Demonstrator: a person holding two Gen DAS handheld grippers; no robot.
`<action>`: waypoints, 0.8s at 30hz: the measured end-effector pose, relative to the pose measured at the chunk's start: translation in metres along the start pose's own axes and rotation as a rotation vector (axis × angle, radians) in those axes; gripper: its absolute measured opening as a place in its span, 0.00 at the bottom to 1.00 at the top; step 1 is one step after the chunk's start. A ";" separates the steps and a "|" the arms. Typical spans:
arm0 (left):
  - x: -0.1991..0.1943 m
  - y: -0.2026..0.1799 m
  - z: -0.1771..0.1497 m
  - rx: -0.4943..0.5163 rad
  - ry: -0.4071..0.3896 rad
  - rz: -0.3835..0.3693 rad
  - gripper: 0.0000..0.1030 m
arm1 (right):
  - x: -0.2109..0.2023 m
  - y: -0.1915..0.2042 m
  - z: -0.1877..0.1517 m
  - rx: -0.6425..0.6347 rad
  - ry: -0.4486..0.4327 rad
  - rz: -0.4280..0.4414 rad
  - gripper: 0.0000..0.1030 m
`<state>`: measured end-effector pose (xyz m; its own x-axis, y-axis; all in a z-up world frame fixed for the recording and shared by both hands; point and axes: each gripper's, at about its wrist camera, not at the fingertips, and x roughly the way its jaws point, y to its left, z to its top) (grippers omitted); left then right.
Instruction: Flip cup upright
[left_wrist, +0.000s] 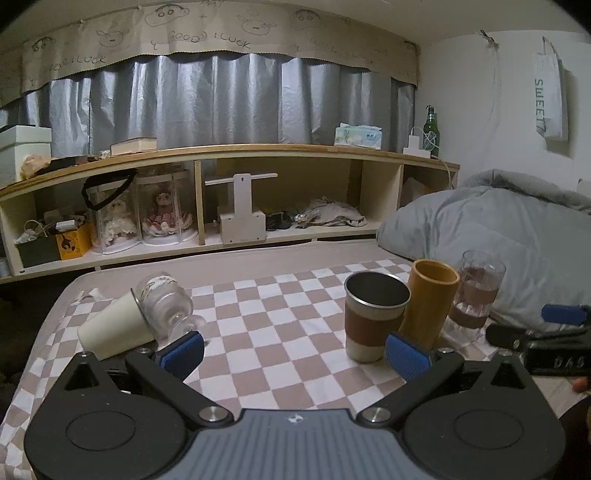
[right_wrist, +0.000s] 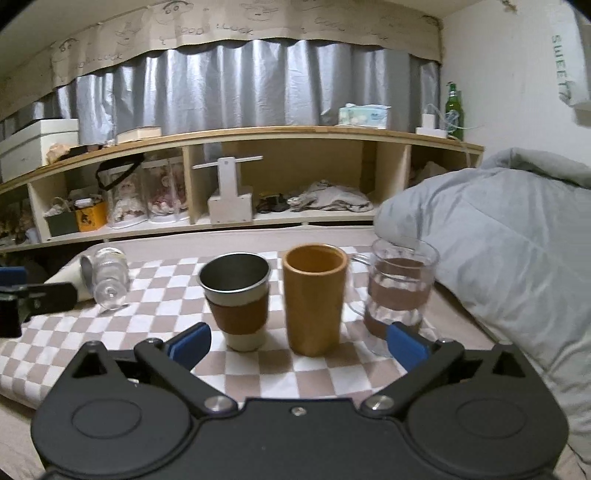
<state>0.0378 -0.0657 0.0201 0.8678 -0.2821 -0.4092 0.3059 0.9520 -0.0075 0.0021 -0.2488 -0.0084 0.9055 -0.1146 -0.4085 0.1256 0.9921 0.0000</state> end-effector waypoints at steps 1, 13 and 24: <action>0.000 0.000 -0.002 0.001 0.001 0.002 1.00 | -0.002 -0.001 -0.001 0.005 -0.003 0.003 1.00; 0.003 0.004 -0.015 0.006 0.002 0.034 1.00 | -0.009 0.002 -0.013 0.000 -0.011 -0.017 1.00; 0.002 0.003 -0.019 0.025 0.000 0.040 1.00 | -0.012 0.003 -0.014 -0.010 -0.035 -0.032 1.00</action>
<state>0.0333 -0.0617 0.0018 0.8797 -0.2436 -0.4085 0.2805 0.9593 0.0320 -0.0145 -0.2434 -0.0165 0.9148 -0.1479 -0.3758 0.1508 0.9883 -0.0218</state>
